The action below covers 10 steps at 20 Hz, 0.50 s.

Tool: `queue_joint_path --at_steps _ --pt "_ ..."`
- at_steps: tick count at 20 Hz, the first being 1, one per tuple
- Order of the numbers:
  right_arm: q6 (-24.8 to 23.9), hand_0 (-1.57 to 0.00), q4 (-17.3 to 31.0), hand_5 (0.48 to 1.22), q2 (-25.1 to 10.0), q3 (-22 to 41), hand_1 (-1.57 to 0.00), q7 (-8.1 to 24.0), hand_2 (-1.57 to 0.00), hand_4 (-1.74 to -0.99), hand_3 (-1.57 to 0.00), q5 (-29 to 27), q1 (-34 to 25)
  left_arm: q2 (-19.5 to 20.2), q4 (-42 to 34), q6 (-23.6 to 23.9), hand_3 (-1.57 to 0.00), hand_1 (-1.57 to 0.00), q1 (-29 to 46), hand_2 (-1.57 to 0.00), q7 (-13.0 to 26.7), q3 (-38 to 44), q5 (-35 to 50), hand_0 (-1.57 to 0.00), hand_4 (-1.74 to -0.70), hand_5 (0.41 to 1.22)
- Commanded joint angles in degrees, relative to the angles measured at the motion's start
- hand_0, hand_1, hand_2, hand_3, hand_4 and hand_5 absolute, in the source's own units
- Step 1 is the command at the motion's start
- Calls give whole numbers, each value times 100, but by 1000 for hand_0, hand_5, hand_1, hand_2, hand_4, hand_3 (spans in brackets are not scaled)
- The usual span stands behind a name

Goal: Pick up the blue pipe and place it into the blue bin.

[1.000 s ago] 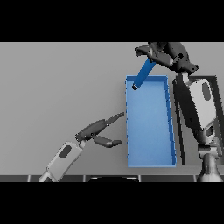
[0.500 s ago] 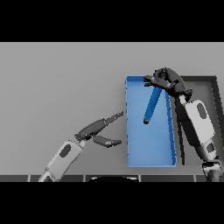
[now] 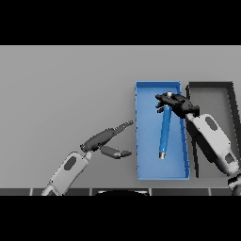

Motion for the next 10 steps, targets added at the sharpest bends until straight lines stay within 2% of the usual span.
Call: queue_joint_path --at_steps 1,3,4,7,10 --pt "141 -534 65 1141 -111 366 -477 0 -456 -1285 -367 -157 -168 1 35 -2 1 1 -16 1 7 18 4 1 -888 453" --pt "259 -342 44 1028 -286 765 -305 0 -291 -1208 -234 -128 -288 -33 22 1 1 1 28 1 0 -17 8 1 -891 452" --pt "375 -273 14 975 -368 970 -244 -3 -233 -1179 -187 119 -346 -35 31 -2 1 1 56 1 -92 -41 -15 1 -893 454" --pt "644 -139 129 857 -397 1271 -124 -165 -119 -1131 -95 626 -419 -51 117 35 1 1 -44 1 -71 -8 -63 1 -897 450" --pt "579 -71 255 764 -285 1333 -63 -386 -60 -1125 -48 802 -441 -35 91 9 1 1 27 1 -158 11 -1 1 -905 455"
